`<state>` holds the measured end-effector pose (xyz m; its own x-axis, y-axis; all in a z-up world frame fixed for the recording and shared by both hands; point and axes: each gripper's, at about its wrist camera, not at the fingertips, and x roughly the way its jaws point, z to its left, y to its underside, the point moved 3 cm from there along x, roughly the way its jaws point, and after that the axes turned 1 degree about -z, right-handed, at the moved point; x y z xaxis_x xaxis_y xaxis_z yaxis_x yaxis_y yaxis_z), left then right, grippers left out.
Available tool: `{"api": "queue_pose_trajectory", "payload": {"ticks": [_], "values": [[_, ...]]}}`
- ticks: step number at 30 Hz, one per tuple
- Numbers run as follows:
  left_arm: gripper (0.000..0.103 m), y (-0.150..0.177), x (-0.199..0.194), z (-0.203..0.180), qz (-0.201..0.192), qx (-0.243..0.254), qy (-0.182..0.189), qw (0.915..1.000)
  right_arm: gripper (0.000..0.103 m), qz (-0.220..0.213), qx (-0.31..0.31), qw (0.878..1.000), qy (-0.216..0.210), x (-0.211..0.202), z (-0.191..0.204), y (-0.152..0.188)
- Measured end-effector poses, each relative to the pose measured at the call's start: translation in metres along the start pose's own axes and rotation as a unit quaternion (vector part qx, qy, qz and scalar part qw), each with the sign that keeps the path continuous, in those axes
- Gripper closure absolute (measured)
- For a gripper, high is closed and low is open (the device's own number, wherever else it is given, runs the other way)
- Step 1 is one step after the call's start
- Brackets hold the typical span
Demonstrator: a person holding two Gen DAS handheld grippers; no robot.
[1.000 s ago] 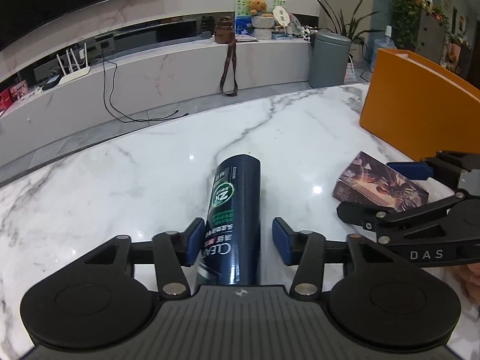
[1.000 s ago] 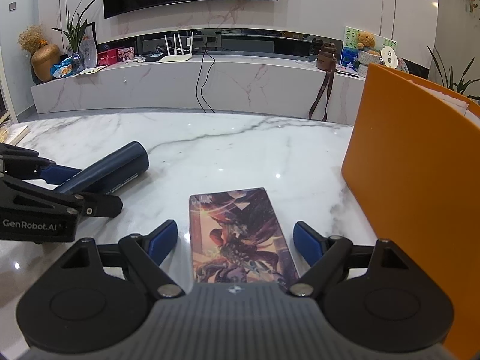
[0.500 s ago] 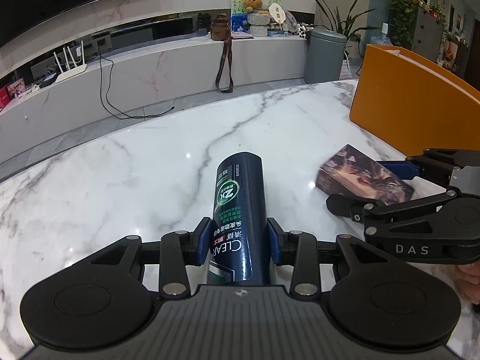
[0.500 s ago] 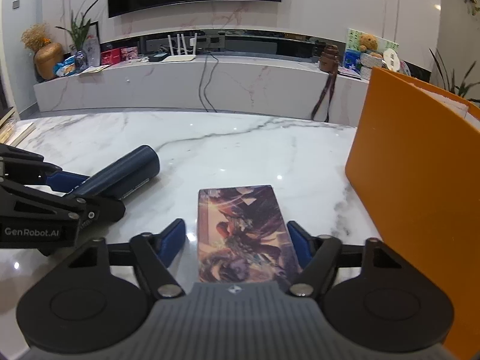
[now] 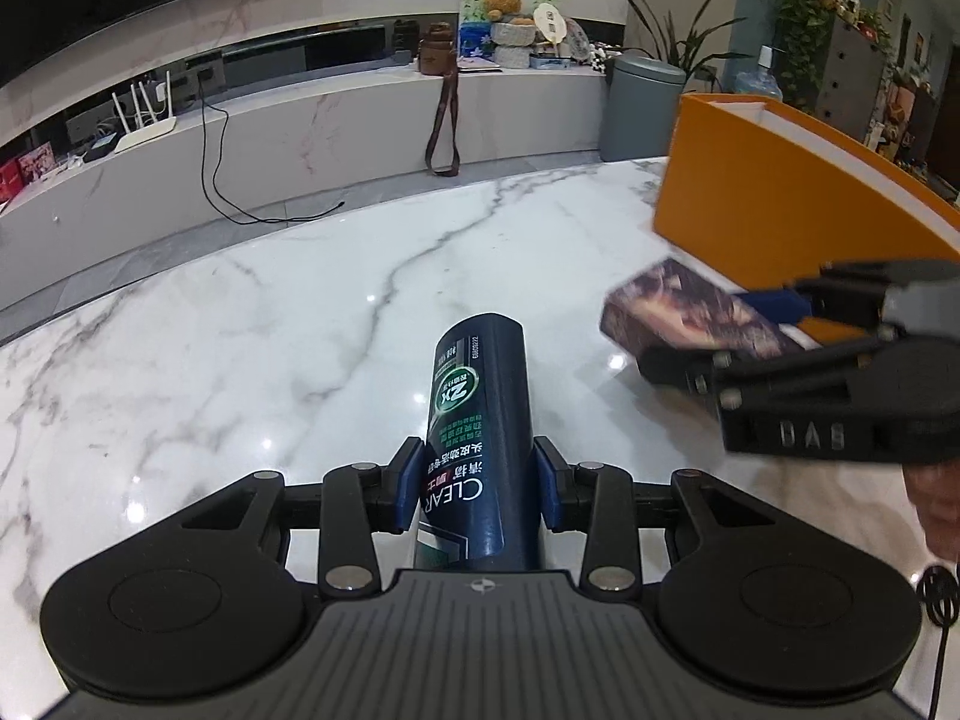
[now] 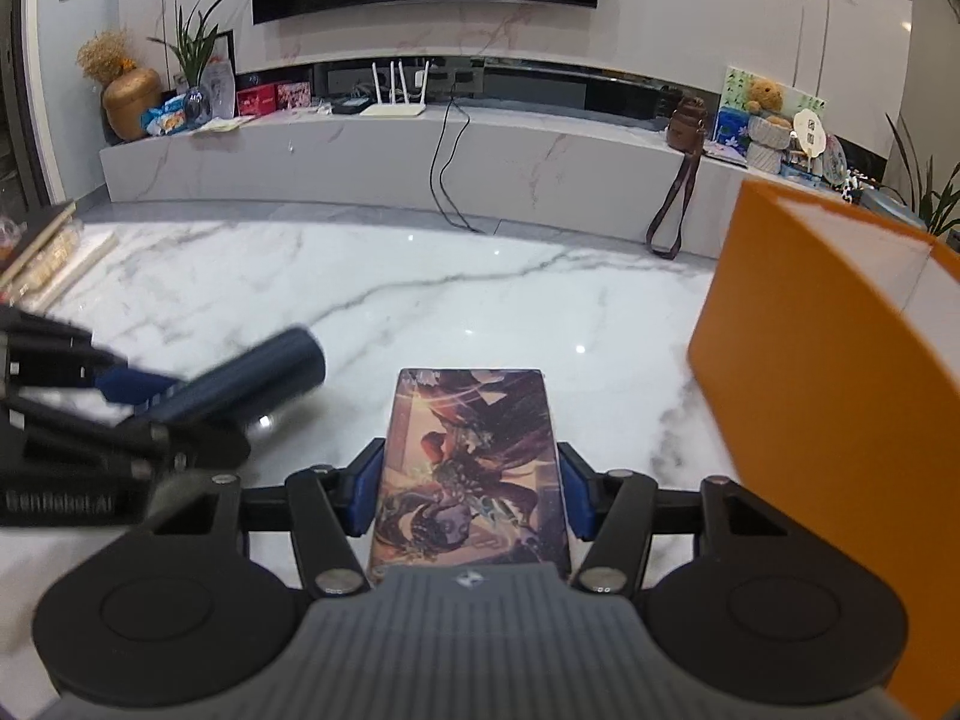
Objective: Organize rigid objects
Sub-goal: 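Lift and carry the blue bottle and illustrated box over the orange box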
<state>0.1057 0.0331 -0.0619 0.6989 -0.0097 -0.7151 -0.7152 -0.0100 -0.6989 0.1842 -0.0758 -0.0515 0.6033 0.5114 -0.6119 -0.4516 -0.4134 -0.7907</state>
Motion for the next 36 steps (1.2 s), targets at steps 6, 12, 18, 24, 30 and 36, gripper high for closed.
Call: {"api": "queue_pose_trajectory", "payload": {"ticks": [6,12,18,24,30,36], "values": [[0.06,-0.009,-0.02,-0.017,0.005,0.015,0.002,0.9999,0.044,-0.015,0.007,1.0,0.006,-0.033,-0.008,-0.018],[0.06,-0.039,-0.047,-0.032,-0.013,0.029,0.003,0.9995,0.044,-0.035,0.022,0.999,0.011,-0.069,-0.02,-0.039],[0.06,-0.076,-0.071,-0.059,-0.045,0.054,0.011,0.9975,0.044,-0.069,0.037,0.997,0.02,-0.108,-0.038,-0.062],[0.06,-0.103,-0.083,-0.088,-0.071,0.073,0.026,0.9945,0.044,-0.099,0.048,0.993,0.042,-0.139,-0.065,-0.073],[0.06,-0.118,-0.08,-0.12,-0.076,0.096,0.045,0.9914,0.044,-0.104,0.064,0.991,0.06,-0.155,-0.1,-0.074],[0.06,-0.133,-0.065,-0.16,-0.076,0.13,0.075,0.9858,0.044,-0.098,0.074,0.989,0.085,-0.174,-0.143,-0.077]]}}
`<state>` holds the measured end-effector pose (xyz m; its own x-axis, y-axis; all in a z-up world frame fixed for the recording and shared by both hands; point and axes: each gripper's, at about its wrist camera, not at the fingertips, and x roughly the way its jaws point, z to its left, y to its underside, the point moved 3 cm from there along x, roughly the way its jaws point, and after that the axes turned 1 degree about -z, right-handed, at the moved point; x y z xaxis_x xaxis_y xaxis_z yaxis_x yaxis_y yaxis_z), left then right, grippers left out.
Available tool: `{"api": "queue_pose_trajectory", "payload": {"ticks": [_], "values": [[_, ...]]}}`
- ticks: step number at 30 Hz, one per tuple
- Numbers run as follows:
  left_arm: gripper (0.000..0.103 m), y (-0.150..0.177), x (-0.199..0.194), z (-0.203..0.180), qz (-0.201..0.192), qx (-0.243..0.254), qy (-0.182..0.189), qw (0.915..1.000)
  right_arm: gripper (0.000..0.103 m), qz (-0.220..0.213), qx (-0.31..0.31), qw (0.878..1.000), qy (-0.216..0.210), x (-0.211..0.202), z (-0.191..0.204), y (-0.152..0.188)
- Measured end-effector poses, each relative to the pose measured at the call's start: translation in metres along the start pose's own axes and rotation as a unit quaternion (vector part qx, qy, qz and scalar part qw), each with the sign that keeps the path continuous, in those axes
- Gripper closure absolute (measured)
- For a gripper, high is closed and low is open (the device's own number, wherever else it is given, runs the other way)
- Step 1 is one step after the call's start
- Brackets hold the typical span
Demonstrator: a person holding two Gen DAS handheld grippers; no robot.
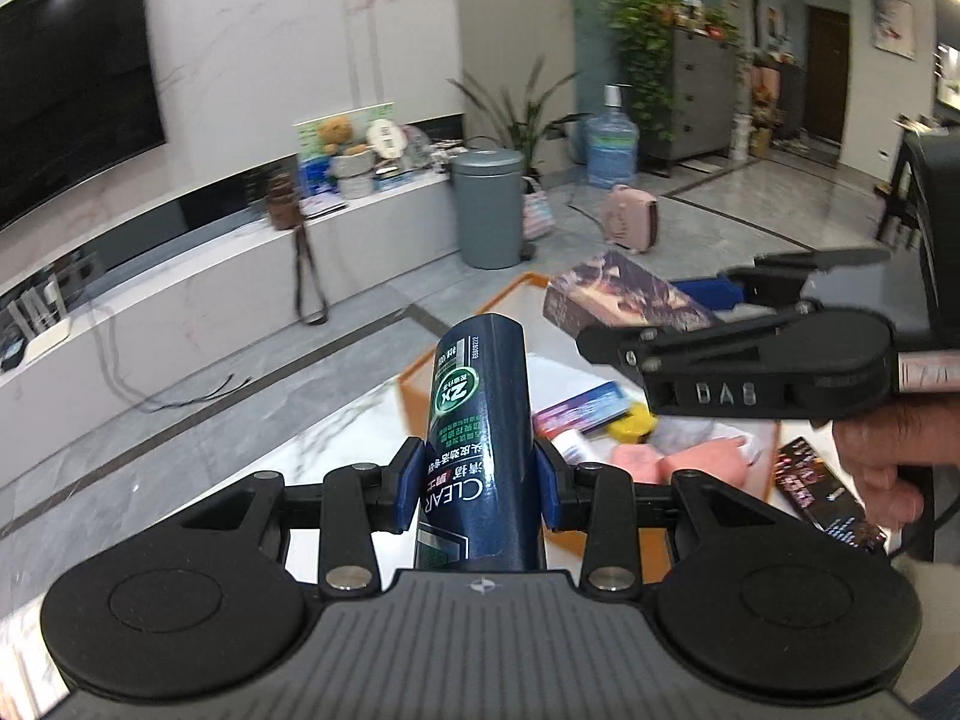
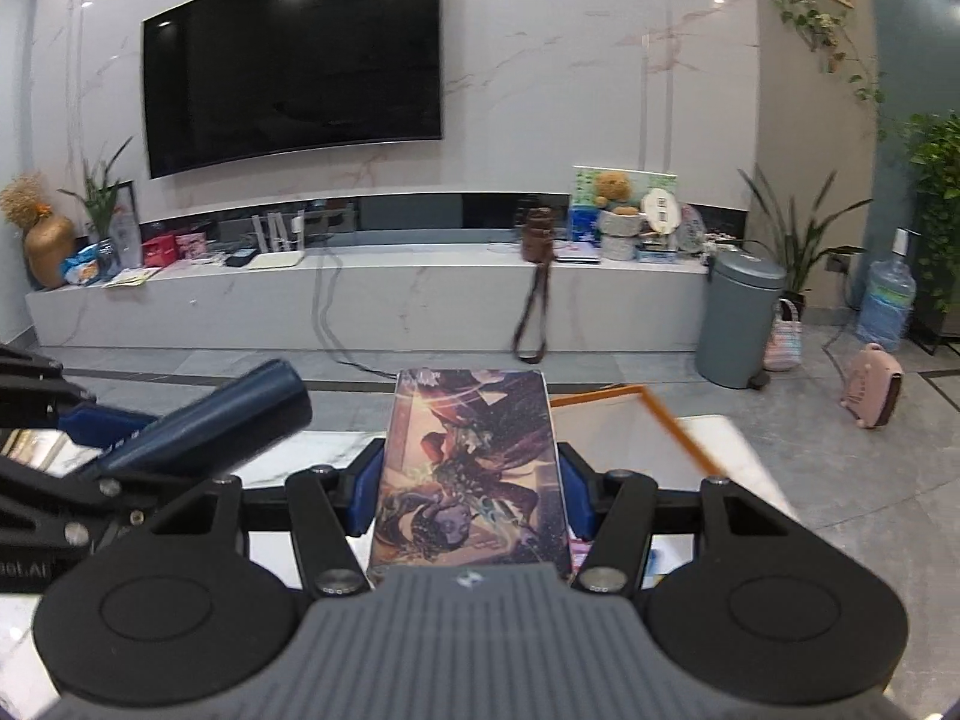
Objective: Organize rigid objects
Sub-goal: 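Lift and carry the blue bottle and illustrated box over the orange box, then lower the blue bottle and illustrated box down into the orange box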
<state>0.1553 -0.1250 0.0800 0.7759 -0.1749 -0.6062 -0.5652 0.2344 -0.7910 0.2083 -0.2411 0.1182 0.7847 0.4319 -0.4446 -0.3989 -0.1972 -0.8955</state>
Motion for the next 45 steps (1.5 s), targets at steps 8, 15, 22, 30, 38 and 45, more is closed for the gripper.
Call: {"api": "queue_pose_trajectory", "payload": {"ticks": [8,15,22,30,38,45], "values": [[0.06,-0.025,0.032,-0.031,-0.005,0.031,0.029,0.9991,0.044,0.027,0.042,0.998,0.032,-0.001,-0.064,0.002],[0.06,-0.028,0.063,-0.051,0.017,0.065,0.048,0.9966,0.044,0.065,0.08,0.993,0.059,0.009,-0.108,0.013],[0.06,-0.021,0.104,-0.064,0.083,0.102,0.071,0.9887,0.044,0.116,0.08,0.988,0.066,0.036,-0.111,0.029],[0.06,-0.013,0.131,-0.067,0.127,0.14,0.084,0.9784,0.044,0.168,0.067,0.982,0.062,0.065,-0.103,0.045],[0.06,-0.006,0.155,-0.064,0.159,0.165,0.082,0.9698,0.044,0.195,0.076,0.975,0.072,0.09,-0.099,0.052],[0.061,-0.005,0.173,-0.062,0.18,0.187,0.082,0.9623,0.044,0.214,0.095,0.969,0.084,0.114,-0.101,0.059]]}}
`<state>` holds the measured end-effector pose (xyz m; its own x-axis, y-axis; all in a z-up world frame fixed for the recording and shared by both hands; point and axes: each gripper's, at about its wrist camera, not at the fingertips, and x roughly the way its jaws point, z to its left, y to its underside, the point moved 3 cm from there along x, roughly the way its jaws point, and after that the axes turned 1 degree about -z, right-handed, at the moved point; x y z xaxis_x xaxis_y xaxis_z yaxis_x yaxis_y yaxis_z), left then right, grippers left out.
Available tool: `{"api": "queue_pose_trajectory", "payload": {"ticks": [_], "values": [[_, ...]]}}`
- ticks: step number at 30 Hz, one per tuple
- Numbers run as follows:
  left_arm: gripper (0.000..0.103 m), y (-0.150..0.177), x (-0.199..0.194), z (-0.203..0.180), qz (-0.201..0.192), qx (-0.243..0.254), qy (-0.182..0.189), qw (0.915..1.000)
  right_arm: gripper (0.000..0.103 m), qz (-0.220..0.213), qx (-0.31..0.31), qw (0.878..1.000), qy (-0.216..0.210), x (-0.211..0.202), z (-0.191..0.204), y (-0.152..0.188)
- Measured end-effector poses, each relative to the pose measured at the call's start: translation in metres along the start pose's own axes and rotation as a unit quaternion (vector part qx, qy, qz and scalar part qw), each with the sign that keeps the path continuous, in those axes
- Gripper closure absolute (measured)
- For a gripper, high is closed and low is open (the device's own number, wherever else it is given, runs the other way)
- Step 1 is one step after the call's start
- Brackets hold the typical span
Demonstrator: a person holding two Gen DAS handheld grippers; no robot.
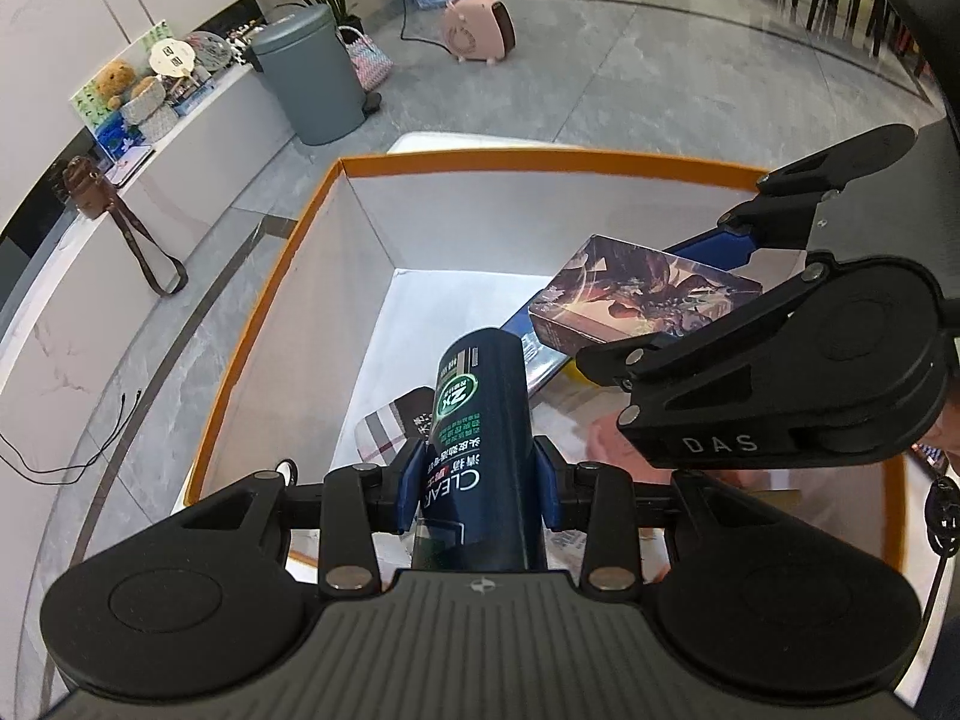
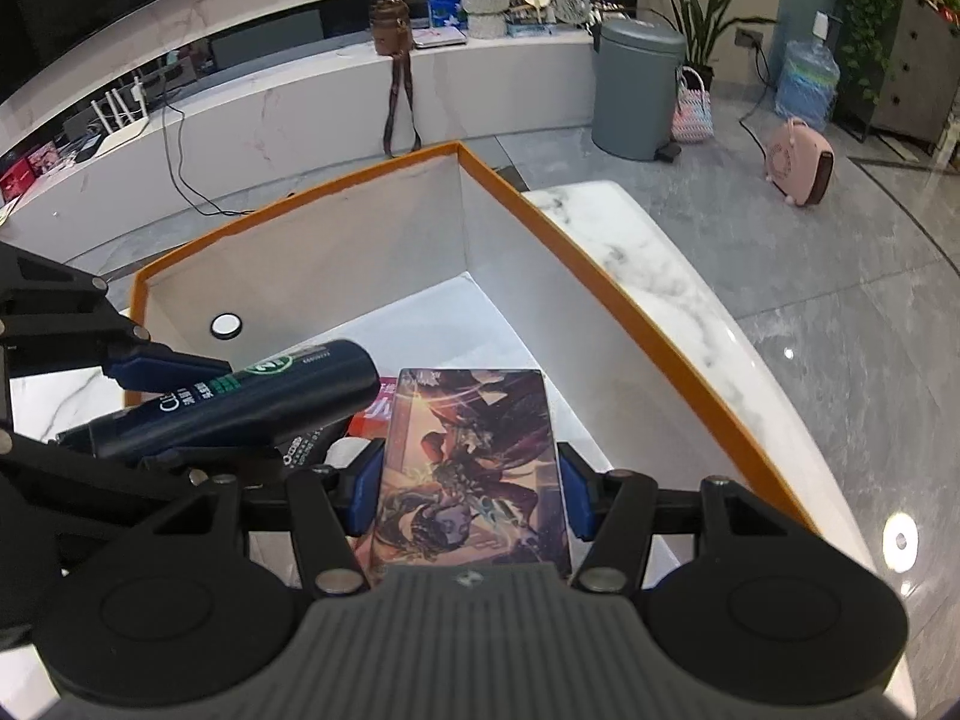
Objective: Organize rigid objects
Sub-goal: 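Lower the blue bottle and illustrated box down into the orange box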
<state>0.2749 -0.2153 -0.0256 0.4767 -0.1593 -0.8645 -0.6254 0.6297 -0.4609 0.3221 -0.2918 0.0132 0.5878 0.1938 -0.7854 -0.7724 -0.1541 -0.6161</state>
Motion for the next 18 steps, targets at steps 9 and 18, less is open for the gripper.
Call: {"api": "queue_pose_trajectory", "payload": {"ticks": [9,18], "values": [[0.061,-0.007,0.023,0.013,0.02,0.011,-0.005,0.9997,0.044,0.018,0.047,0.999,-0.004,0.031,0.0,-0.012],[0.064,-0.01,0.034,0.022,0.018,0.011,-0.023,0.9995,0.044,0.019,0.074,0.997,0.006,0.05,0.006,-0.02]]}}
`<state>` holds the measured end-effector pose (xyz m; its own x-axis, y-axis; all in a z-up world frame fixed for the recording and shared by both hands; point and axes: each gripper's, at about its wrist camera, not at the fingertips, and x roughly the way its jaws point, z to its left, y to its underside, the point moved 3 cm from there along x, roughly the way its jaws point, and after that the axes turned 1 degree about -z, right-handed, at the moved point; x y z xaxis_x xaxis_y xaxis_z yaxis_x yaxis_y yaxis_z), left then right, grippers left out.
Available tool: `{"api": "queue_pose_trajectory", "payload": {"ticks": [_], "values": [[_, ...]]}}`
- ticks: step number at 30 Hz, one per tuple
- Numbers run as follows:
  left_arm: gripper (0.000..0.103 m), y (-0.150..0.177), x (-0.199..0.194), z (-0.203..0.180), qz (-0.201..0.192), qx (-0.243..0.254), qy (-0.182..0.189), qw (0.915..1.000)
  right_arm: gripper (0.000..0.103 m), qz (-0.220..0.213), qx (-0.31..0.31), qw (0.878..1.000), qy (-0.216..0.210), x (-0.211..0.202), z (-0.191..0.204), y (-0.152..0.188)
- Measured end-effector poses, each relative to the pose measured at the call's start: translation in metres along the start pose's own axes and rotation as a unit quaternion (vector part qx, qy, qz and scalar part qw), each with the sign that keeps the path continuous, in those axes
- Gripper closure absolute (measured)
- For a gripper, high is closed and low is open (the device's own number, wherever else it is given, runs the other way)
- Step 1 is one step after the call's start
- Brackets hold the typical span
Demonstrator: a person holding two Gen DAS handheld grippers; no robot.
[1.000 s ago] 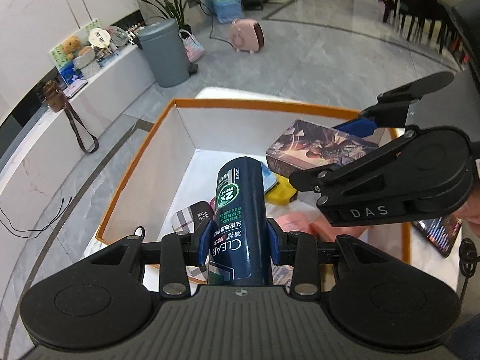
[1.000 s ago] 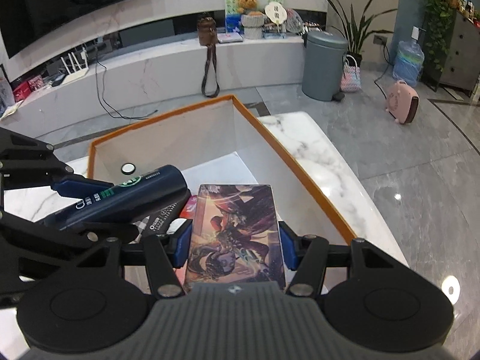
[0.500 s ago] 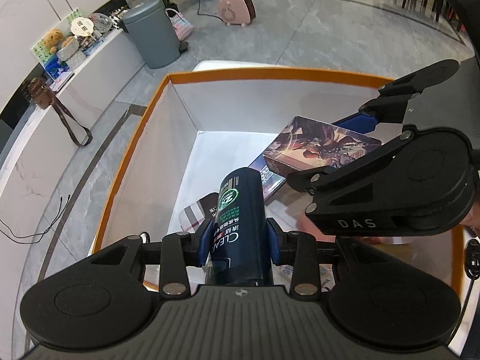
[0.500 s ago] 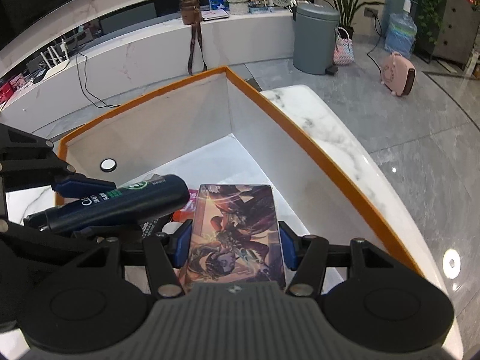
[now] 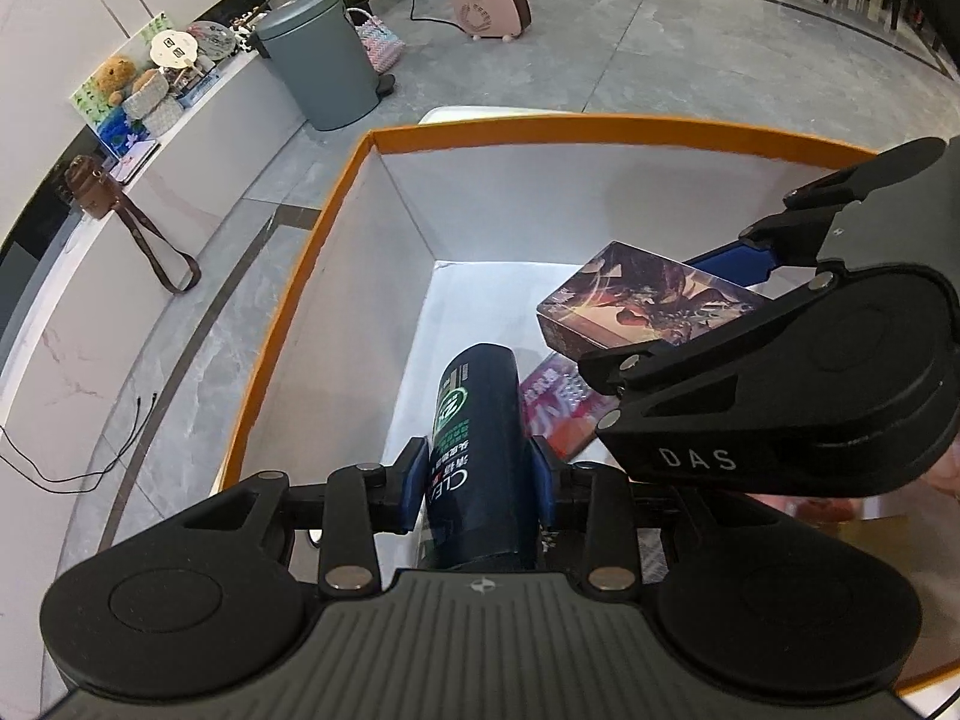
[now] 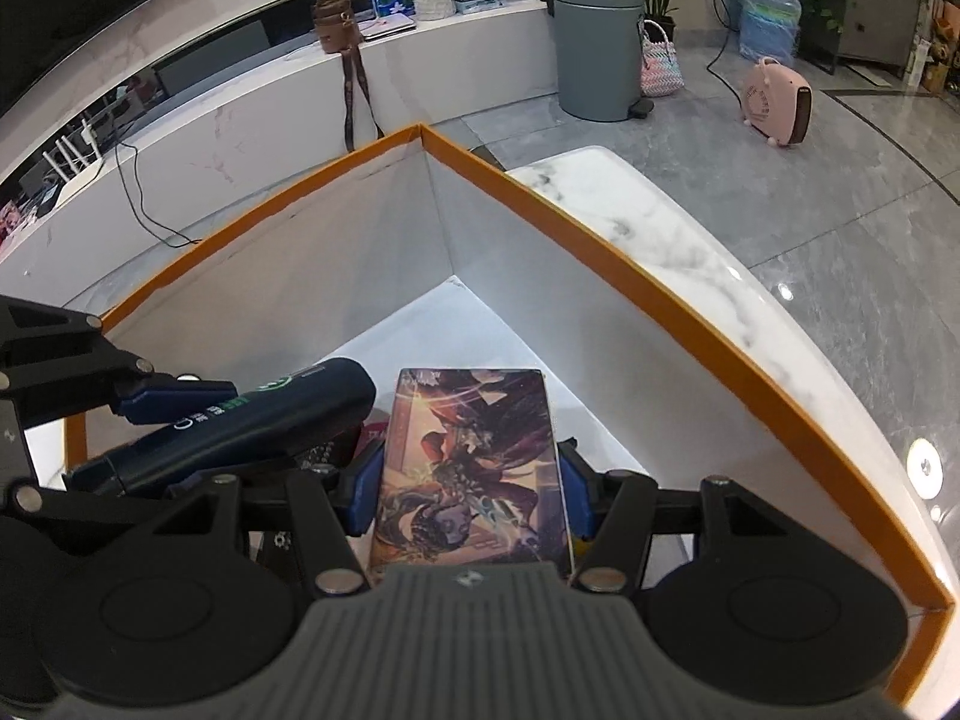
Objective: Organize rigid objects
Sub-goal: 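Lower the blue bottle and illustrated box down into the orange box, then open both tools to release the items inside the box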
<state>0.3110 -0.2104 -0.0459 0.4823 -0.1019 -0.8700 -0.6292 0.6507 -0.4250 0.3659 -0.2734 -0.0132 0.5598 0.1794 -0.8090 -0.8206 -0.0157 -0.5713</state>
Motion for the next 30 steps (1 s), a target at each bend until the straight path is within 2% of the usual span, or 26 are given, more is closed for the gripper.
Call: {"api": "queue_pose_trajectory", "payload": {"ticks": [8,16,21,22,28,30], "values": [[0.064,-0.004,0.015,-0.002,0.013,0.012,-0.007,0.9998,0.044,0.006,0.031,0.999,-0.003,0.015,0.004,-0.006],[0.064,-0.012,0.026,-0.002,0.022,0.009,-0.013,0.9996,0.044,-0.017,0.057,0.998,0.005,0.024,0.005,-0.007],[0.066,-0.015,0.03,-0.004,0.02,0.015,-0.033,0.9991,0.044,-0.036,0.071,0.997,0.005,0.03,0.002,-0.007],[0.062,-0.015,0.03,-0.005,0.019,0.015,-0.039,0.9989,0.044,-0.039,0.074,0.996,0.004,0.031,0.002,-0.007],[0.06,-0.016,0.032,-0.002,0.022,0.001,-0.046,0.9987,0.043,-0.051,0.092,0.994,0.0,0.036,-0.002,-0.008],[0.052,-0.018,0.029,-0.002,0.02,0.002,-0.052,0.9984,0.043,-0.053,0.095,0.994,0.003,0.036,-0.002,-0.008]]}}
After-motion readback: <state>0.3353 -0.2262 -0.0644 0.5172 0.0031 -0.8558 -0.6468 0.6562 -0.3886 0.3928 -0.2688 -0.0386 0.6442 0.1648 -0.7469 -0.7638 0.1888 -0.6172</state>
